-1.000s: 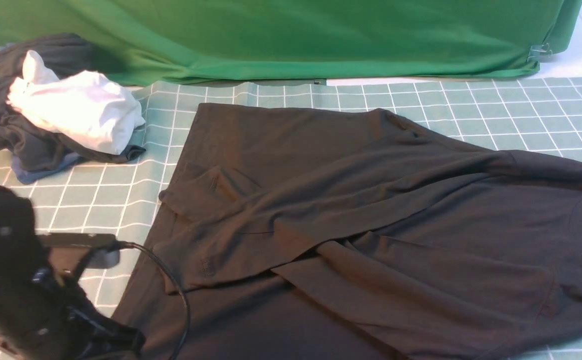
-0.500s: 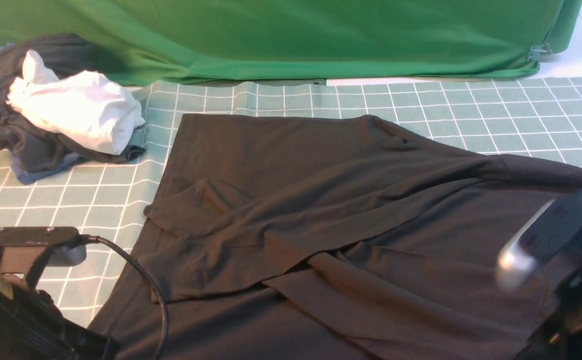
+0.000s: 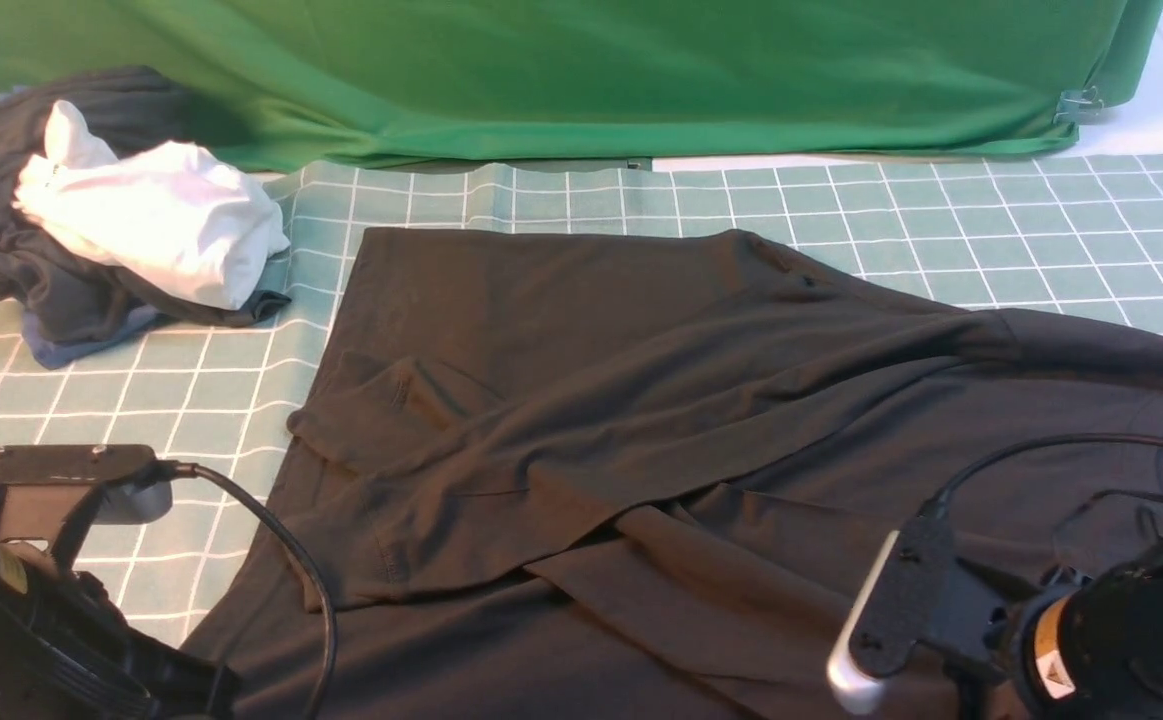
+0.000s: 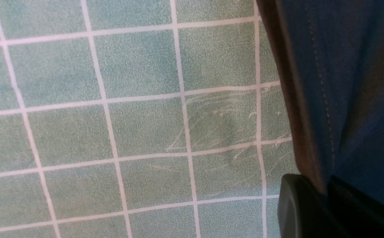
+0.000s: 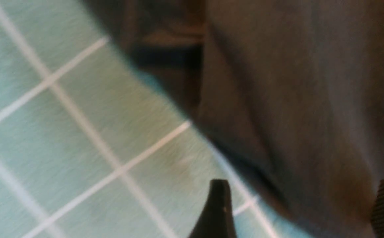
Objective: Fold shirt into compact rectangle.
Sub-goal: 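Grasp the near edge of the shirt at its hem and shoulder corners, then fold the black garment in half by bringing its near edge over to the far edge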
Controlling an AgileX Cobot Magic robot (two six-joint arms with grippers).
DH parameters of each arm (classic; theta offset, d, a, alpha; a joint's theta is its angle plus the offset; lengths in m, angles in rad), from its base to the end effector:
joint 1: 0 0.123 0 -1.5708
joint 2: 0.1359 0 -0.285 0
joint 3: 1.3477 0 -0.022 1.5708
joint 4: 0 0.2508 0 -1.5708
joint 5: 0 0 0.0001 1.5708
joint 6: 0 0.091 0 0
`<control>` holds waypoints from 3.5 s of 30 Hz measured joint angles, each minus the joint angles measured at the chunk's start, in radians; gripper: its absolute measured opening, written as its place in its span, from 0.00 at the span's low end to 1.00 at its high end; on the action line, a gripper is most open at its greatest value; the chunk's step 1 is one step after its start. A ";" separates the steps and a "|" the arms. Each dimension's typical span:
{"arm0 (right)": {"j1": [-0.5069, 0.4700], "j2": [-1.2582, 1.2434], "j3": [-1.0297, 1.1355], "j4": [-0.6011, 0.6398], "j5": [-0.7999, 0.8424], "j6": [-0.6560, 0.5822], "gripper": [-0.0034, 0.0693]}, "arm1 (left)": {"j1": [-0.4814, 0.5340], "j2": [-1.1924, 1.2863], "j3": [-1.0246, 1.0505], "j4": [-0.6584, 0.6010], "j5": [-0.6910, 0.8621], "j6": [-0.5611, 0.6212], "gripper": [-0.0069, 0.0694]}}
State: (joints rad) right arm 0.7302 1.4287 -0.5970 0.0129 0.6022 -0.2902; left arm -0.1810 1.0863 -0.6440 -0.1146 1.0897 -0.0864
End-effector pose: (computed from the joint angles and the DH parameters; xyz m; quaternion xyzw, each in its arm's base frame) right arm 0.1618 0.1457 0.1655 -0.4810 0.8695 0.0285 0.1082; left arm 0.1527 -0.0373 0.2345 0.0239 0.9964 -0.0603 0.0553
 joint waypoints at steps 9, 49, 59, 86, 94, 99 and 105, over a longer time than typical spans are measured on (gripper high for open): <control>0.000 0.059 0.000 -0.030 -0.012 -0.009 0.30 | 0.000 -0.001 0.000 0.001 -0.004 0.000 0.10; -0.403 0.125 -0.498 -0.107 0.185 -0.193 0.08 | 0.000 0.603 -0.745 -0.008 -0.304 -0.136 0.10; -0.477 0.420 -0.746 -0.103 0.147 -0.218 0.08 | 0.022 0.908 -1.075 0.050 -0.251 -0.184 0.10; -0.481 0.555 -0.856 -0.108 -0.052 -0.081 0.62 | 0.051 1.053 -1.296 0.223 -0.170 -0.217 0.57; -0.482 0.402 -0.899 -0.108 0.140 0.028 0.52 | -0.013 1.049 -1.454 0.021 0.087 -0.022 0.28; -0.484 0.330 -0.899 -0.107 0.223 0.044 0.17 | -0.166 1.076 -1.458 -0.116 0.118 0.063 0.11; -0.491 0.288 -0.900 -0.107 0.247 0.048 0.09 | -0.329 1.199 -1.459 -0.168 0.061 0.097 0.10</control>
State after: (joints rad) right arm 0.2393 1.7169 -1.4972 -0.0937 0.8494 -0.2426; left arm -0.5101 2.2853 -2.1029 -0.2824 1.1509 0.0108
